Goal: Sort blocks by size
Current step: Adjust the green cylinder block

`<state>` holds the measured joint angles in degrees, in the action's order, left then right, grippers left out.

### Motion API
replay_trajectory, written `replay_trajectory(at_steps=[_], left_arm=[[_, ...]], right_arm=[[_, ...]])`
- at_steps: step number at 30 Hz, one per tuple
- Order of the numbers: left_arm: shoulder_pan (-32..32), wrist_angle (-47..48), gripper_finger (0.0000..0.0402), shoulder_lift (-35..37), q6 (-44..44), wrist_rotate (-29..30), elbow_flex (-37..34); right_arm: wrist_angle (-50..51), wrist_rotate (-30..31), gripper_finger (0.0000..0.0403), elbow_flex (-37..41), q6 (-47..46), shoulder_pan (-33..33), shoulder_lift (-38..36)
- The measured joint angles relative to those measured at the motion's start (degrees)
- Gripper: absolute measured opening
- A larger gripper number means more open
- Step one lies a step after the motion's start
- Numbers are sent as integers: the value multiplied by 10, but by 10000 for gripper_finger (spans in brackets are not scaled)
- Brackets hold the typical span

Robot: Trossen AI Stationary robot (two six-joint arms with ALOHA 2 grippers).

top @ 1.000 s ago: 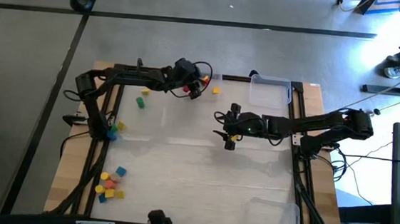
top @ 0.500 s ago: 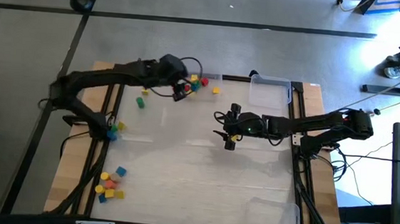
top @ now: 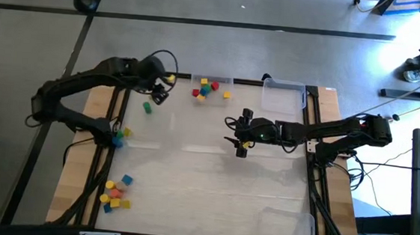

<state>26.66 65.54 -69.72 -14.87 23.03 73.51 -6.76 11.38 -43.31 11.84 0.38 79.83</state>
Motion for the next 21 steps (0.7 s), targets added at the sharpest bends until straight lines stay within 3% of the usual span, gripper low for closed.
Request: replay_trajectory(at_steps=[6, 21], left_arm=[[21, 13, 235, -4, -75, -1, -62], [102, -70, 235, -9, -72, -49, -229]], right_arm=[[0, 0, 250, 0, 0, 0, 0], [0, 0, 250, 0, 0, 0, 0]])
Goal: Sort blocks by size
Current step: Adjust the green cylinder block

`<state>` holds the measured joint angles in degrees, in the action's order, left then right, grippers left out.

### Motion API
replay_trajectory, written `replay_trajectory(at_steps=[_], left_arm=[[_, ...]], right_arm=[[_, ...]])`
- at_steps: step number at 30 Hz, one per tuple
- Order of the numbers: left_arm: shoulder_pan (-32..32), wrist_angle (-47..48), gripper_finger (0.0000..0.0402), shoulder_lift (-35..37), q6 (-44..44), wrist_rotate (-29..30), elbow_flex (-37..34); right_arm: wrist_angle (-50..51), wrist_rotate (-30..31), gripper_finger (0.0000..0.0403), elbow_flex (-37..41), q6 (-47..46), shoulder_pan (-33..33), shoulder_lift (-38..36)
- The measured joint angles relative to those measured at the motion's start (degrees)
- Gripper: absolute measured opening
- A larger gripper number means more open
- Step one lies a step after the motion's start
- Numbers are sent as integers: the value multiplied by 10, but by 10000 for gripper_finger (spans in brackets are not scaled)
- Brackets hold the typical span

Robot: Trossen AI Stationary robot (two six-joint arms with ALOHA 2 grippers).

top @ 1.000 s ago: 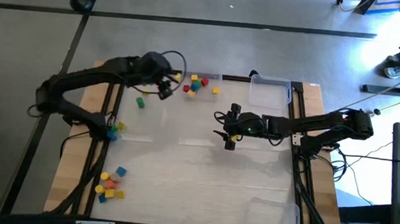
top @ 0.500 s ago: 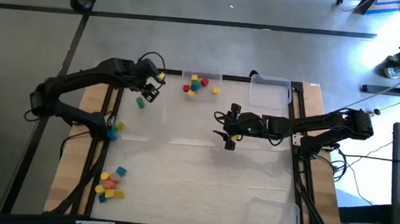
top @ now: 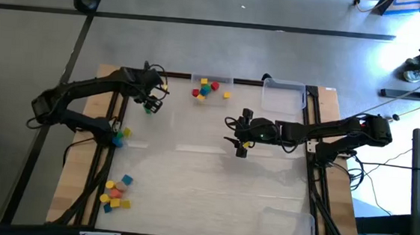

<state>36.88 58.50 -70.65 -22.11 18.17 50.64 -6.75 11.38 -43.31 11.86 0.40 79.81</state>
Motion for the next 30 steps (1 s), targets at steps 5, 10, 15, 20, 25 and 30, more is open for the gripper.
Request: replay_trajectory(at_steps=[5, 10, 15, 20, 25, 30], left_arm=[[11, -23, 235, 0, 1, -19, -23], [11, -65, 235, 0, 2, -32, -52], [11, -96, 235, 0, 12, -46, -80], [19, -121, 235, 0, 12, -44, -102], [26, -146, 235, 0, 13, -44, -125], [26, -162, 235, 0, 10, -45, -138]], right_arm=[[0, 0, 250, 0, 0, 0, 0], [0, 0, 250, 0, 0, 0, 0], [-3, 1, 250, 0, 0, 0, 0], [-7, 1, 250, 0, 0, 0, 0], [-7, 1, 250, 0, 0, 0, 0], [-6, 1, 250, 0, 0, 0, 0]])
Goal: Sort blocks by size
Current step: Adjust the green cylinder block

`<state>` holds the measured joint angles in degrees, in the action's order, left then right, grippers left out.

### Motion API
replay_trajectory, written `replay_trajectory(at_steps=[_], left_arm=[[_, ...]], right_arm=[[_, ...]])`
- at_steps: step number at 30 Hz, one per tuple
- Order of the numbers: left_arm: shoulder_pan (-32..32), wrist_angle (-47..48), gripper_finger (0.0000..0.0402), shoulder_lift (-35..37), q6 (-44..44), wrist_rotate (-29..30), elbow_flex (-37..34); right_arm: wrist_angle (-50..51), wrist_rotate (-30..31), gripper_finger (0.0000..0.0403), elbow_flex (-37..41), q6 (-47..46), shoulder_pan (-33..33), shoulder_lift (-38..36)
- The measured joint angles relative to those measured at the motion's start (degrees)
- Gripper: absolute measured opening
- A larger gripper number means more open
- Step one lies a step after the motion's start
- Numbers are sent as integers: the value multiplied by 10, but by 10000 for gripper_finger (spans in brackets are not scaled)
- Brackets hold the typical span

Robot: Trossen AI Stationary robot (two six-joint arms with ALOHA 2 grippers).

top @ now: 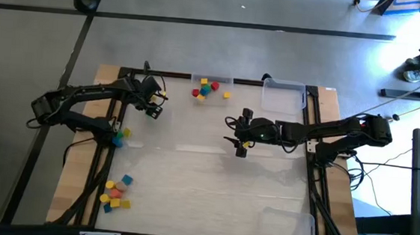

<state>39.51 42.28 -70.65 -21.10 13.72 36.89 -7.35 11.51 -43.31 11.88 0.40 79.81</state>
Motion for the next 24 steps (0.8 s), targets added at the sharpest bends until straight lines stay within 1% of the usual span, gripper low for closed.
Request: replay_trajectory(at_steps=[4, 6, 17, 20, 24], left_arm=[[0, -1, 234, 0, 0, 0, 0], [0, -2, 228, 0, 0, 0, 0], [0, -2, 140, 0, 5, 0, 0], [0, -3, 128, 0, 11, 0, 1], [0, -4, 127, 0, 26, 0, 1]], right_arm=[[0, 0, 250, 0, 0, 0, 0], [0, 0, 250, 0, 0, 0, 0], [0, 0, 250, 0, 0, 0, 0], [1, 0, 250, 0, 0, 0, 0], [1, 0, 250, 0, 0, 0, 0]])
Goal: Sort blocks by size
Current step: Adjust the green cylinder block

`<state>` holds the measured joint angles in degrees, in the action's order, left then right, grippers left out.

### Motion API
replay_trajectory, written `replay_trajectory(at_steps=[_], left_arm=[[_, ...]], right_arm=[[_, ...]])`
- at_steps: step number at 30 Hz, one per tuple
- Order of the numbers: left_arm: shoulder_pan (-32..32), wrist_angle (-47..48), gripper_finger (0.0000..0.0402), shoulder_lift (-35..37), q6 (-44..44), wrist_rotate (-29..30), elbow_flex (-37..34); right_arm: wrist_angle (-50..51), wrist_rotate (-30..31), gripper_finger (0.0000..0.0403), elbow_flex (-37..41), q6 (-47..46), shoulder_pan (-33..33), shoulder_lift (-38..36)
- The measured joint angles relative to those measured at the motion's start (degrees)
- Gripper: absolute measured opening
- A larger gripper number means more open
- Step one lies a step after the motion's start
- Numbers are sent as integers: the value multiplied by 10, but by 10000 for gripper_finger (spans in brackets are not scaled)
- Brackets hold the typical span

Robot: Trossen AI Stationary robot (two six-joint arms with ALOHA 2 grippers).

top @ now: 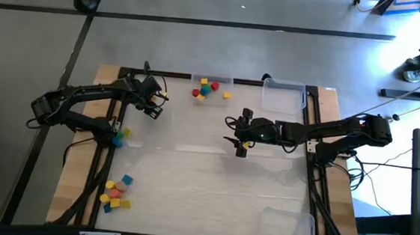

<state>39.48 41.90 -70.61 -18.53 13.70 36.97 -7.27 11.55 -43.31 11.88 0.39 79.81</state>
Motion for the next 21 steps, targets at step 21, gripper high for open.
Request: replay_trajectory(at_steps=[21], left_arm=[[-58, -21, 134, 1, 38, -51, 14]], right_arm=[[0, 0, 250, 0, 0, 0, 0]])
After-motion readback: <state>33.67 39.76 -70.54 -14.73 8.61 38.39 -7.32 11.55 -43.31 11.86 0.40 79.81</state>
